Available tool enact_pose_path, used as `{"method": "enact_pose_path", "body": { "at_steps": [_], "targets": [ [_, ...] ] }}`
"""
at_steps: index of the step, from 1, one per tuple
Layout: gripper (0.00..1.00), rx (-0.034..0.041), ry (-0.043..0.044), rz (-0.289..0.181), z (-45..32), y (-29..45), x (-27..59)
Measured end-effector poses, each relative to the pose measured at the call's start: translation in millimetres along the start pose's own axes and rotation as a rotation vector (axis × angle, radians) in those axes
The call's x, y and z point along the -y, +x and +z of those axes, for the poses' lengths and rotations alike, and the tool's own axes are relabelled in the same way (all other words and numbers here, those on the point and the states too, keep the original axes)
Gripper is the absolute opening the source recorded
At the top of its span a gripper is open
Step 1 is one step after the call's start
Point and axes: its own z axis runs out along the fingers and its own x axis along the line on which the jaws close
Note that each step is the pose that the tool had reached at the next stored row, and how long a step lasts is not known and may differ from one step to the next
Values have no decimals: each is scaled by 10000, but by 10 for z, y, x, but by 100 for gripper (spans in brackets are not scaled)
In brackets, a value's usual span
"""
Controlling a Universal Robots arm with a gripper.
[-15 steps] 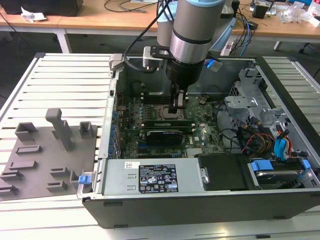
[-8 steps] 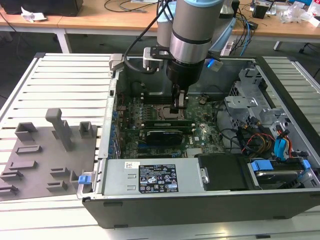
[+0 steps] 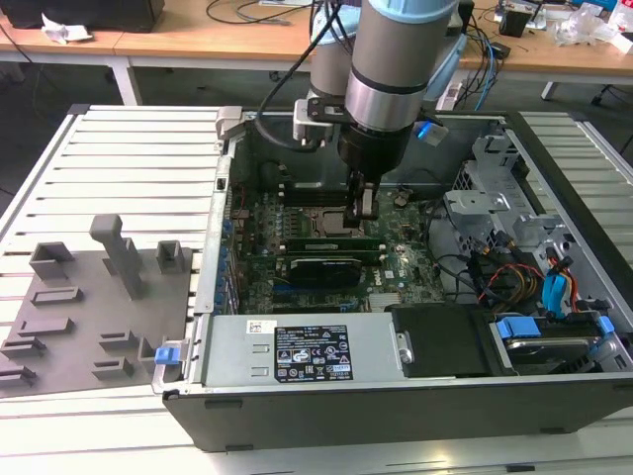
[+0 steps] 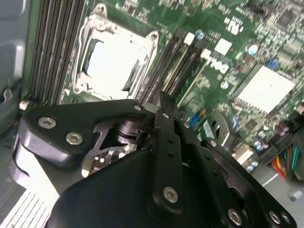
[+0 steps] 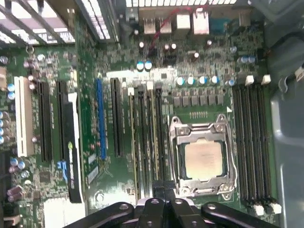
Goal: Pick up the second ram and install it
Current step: 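Press down the second ram until it locks into place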
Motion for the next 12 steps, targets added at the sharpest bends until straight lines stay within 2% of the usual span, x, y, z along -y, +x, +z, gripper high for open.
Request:
{"method": "enact_pose_path", "body": {
  "at_steps": [2,4,9,12],
  "targets": [
    [11,-7,-1,-45,30,-5,90],
    [11,-6,0,-50,43,-8,137],
    [11,-8,-1,-52,150,-5,172],
    [11,-8,-3,-66,220,-5,224]
  ]
}}
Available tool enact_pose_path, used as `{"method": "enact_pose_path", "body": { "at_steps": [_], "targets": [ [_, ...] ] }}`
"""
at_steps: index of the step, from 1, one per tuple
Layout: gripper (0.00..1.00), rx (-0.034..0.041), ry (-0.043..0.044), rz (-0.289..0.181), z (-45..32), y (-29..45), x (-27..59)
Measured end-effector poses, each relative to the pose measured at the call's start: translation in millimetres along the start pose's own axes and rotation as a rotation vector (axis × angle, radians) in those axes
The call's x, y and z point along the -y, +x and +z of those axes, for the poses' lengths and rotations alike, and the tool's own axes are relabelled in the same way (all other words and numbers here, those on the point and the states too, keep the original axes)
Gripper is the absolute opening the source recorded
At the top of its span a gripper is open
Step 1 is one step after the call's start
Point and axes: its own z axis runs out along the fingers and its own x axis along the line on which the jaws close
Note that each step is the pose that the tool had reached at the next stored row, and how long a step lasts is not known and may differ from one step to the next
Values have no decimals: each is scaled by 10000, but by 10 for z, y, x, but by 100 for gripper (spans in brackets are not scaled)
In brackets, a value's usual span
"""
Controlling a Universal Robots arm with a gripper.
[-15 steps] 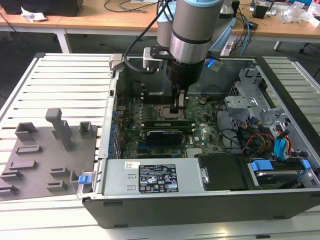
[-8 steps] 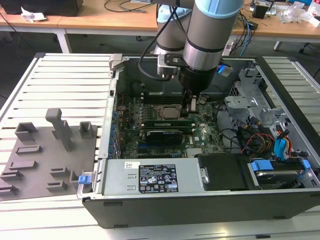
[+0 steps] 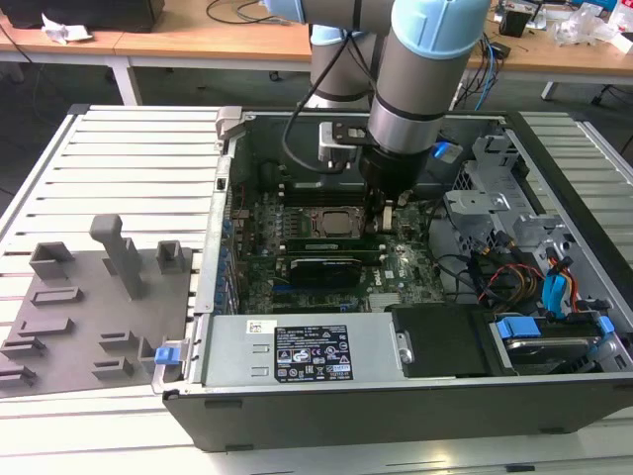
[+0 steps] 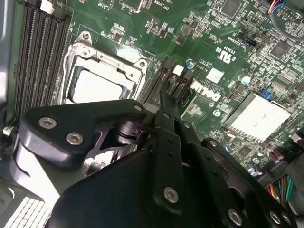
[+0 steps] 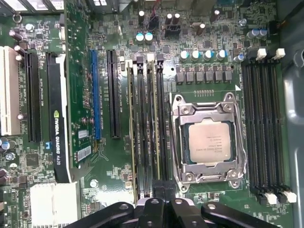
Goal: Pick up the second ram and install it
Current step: 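Press down the second ram until it locks into place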
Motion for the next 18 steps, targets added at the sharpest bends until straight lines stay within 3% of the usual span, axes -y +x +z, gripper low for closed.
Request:
{"method": "enact_pose_path", "body": {
  "at_steps": [5,8,10,12,18],
  "targets": [
    [11,-1,0,-2,66,3,4],
    [11,2,1,-2,-23,-1,0],
    [11,4,2,0,-23,0,-13],
    [11,-1,3,-2,-23,4,-62],
    [11,2,26,-3,-6,22,-355]
  ]
}}
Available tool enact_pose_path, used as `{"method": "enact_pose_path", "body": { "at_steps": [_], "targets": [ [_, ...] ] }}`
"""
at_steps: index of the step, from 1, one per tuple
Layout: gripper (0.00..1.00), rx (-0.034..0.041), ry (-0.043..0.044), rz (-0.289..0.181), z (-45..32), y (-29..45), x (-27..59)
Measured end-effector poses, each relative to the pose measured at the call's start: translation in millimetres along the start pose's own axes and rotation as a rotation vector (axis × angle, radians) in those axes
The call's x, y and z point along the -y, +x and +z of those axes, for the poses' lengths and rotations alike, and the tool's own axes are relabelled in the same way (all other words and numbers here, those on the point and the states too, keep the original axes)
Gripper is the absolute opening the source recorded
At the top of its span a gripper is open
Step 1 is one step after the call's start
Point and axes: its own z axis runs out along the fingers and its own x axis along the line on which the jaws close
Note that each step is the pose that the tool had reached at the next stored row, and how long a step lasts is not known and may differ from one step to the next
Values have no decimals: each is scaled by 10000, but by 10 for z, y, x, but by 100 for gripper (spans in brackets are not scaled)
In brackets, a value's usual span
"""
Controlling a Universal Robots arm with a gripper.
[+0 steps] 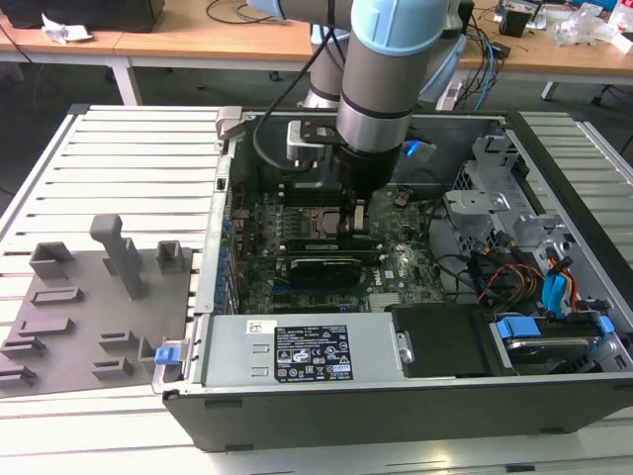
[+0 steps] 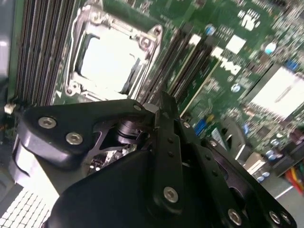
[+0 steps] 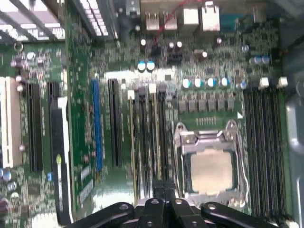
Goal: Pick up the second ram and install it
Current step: 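Press down the second ram until it locks into place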
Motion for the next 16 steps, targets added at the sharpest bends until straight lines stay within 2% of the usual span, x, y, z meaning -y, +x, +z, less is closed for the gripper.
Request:
{"method": "enact_pose_path", "body": {
  "at_steps": [7,10,12,16],
  "targets": [
    [11,-2,4,-1,26,18,-259],
    [11,-1,11,-1,45,28,-413],
    [11,0,13,-1,56,32,-485],
    [11,-1,12,0,98,36,-512]
  ]
}}
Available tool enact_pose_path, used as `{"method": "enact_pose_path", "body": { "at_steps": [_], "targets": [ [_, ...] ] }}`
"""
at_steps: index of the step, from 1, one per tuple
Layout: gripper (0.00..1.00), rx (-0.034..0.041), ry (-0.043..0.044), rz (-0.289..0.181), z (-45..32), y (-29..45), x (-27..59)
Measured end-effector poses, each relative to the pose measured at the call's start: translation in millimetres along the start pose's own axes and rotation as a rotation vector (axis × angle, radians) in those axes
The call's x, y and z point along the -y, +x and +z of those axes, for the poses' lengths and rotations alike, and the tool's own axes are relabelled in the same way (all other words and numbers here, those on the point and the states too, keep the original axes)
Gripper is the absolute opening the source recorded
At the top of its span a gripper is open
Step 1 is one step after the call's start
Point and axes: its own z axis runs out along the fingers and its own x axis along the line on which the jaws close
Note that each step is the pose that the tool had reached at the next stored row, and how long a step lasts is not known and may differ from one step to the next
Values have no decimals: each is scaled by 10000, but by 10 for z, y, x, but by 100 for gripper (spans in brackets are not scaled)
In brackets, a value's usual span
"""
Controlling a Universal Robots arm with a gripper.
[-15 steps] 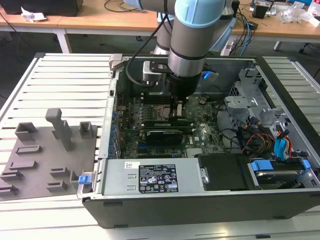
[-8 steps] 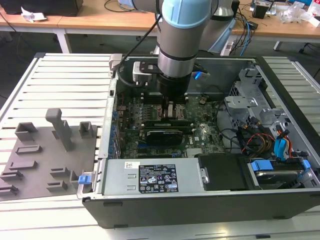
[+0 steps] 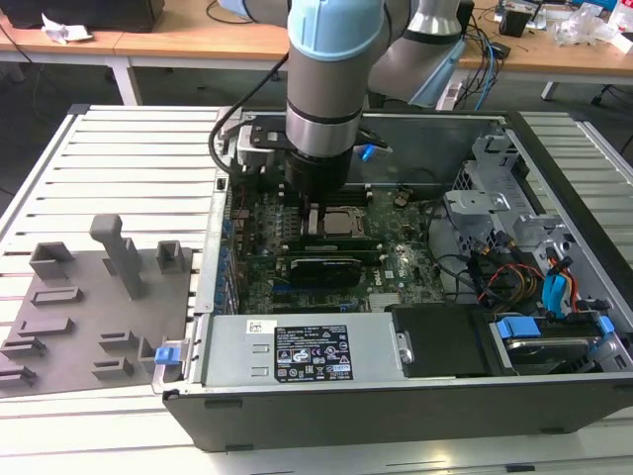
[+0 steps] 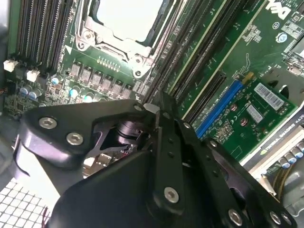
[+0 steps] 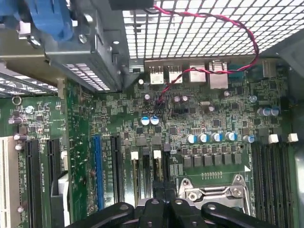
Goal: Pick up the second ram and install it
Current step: 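Press down the second ram until it locks into place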
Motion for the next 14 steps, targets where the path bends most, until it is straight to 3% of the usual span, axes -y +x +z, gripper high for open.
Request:
{"method": "enact_pose_path", "body": {
  "at_steps": [1,2,7,11,14],
  "targets": [
    [11,-1,-33,2,-79,-12,132],
    [11,-4,-64,3,-93,-20,243],
    [11,-3,-66,4,-135,-29,274],
    [11,-3,-65,3,-336,-40,266],
    [11,-3,-65,3,-360,-42,265]
  ]
}}
